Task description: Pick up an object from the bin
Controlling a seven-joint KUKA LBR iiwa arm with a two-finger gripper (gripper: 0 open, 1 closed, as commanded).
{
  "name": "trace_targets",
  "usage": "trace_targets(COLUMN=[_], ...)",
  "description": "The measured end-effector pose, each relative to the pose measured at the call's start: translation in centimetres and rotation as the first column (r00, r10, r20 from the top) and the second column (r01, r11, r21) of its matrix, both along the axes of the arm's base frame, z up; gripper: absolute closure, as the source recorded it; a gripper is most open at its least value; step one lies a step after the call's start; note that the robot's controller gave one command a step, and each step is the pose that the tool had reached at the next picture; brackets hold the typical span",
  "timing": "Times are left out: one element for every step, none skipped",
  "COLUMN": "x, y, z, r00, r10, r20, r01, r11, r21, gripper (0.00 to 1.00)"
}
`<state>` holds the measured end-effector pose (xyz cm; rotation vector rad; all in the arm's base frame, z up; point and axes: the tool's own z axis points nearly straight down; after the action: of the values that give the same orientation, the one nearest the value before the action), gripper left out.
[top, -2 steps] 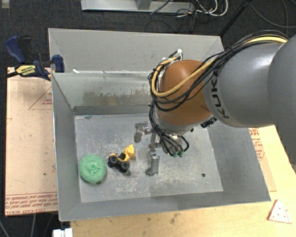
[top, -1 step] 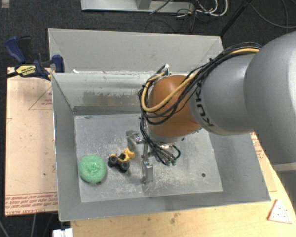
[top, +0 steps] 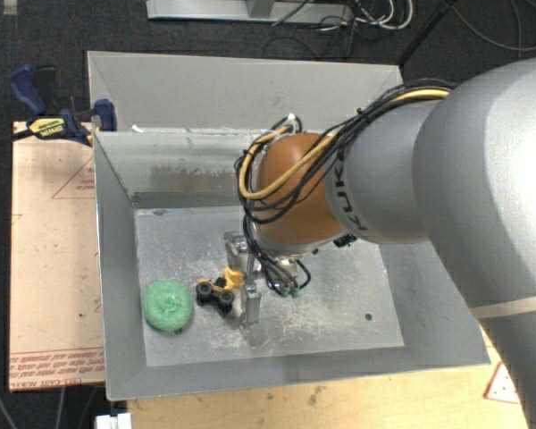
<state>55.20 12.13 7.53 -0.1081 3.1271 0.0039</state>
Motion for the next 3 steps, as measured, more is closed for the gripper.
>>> trace_targets(x=[1.19,1.21,1.22], y=[7.25,7.20,7.17], z=[0.17,0.17,0.18], r00=[0.977,0.977,0.977], r10=[0.213,0.211,0.211], r20=[-0.009,-0.009,-0.009], r01=[-0.213,-0.211,-0.211], r11=[0.977,0.977,0.978], r21=[-0.001,-0.001,-0.001], gripper=[1.00,1.00,1.00])
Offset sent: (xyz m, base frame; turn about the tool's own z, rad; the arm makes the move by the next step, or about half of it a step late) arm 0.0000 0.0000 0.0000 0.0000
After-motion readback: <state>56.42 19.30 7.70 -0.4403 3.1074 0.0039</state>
